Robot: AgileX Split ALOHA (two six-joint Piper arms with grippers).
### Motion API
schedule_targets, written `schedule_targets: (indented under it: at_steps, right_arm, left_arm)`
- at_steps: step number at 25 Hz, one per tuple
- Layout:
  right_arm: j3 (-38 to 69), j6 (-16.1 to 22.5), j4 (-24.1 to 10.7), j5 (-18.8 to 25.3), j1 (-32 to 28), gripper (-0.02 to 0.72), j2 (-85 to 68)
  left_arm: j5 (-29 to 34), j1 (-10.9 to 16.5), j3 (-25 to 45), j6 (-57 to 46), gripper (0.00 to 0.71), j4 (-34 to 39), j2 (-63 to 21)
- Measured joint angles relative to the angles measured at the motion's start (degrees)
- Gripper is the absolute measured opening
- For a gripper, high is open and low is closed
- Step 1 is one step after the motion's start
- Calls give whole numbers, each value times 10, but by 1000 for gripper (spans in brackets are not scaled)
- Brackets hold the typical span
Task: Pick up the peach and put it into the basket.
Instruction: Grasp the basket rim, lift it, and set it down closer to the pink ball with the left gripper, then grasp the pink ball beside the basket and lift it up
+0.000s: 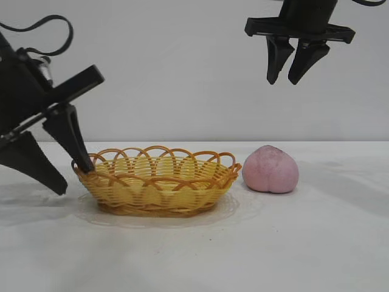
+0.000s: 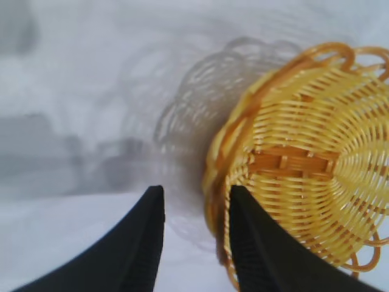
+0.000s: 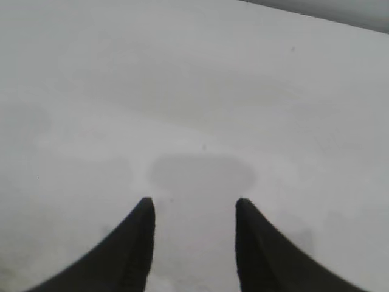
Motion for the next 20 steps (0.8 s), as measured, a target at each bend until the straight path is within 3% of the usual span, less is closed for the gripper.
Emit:
schedule_targets:
  at_steps: [4,8,10,16,20]
  right_arm:
    - [0,0,0,1,0,309,0]
    - [0,0,0,1,0,309,0]
    - [0,0,0,1,0,309,0]
    - [0,0,1,1,0,309,0]
    - [0,0,2,3,0,309,0]
  left_arm:
    - [-13,45,1,-1,201,98,-20]
    - [-24,120,1,-42,201,280,-23]
    - [-32,143,1,-100,201,384,-23]
    - [-41,142,5,-327,201,694,-42]
    - [-37,116,5,-403,201,764,-78]
